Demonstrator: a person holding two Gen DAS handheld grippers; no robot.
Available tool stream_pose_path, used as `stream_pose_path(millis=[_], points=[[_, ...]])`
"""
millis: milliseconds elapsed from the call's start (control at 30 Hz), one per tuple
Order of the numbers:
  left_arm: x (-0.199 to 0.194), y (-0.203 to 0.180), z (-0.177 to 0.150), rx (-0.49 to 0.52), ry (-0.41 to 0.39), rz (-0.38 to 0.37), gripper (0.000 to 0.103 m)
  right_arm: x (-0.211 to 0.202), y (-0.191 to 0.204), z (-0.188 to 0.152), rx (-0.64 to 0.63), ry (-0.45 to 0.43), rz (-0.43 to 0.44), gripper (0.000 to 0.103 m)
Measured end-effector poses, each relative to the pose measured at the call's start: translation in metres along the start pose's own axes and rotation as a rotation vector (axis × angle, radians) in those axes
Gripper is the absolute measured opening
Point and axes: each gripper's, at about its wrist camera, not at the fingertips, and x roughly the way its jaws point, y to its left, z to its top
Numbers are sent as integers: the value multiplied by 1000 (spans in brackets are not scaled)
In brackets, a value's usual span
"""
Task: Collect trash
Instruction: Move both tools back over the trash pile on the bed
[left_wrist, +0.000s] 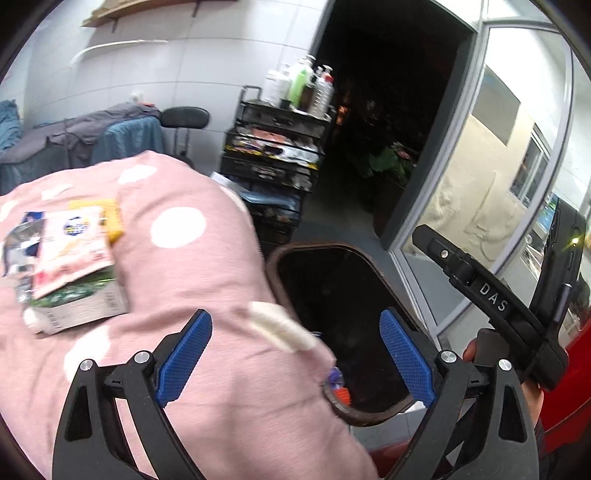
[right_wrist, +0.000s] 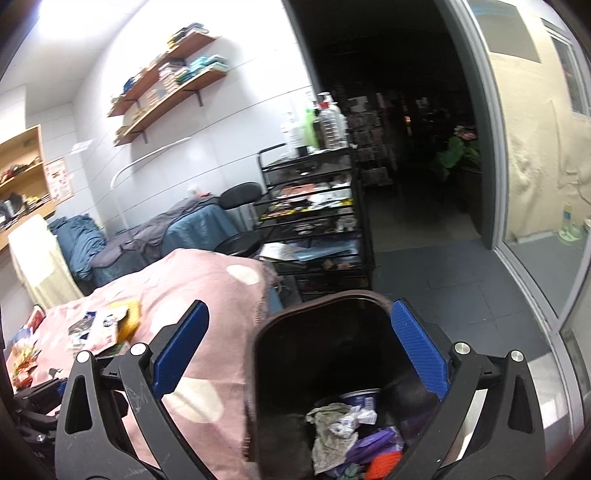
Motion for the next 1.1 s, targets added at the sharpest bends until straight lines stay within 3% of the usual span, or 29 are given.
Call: stream_pose_path(millis=[333,733,833,1100], points=[[-40,71,-11,-133,-53,137,91,19,71,-5,-112,71,157,97],[-74,167,-17,-261,-77,329,90,58,144,-19,-161,259,350,97],[-74,183,-14,-295,-76,329,89,66,161,-24,-181,292,376,97],[-51,217,-2,-370,-29,301,73,95,189,-36,-208,388,433,97]])
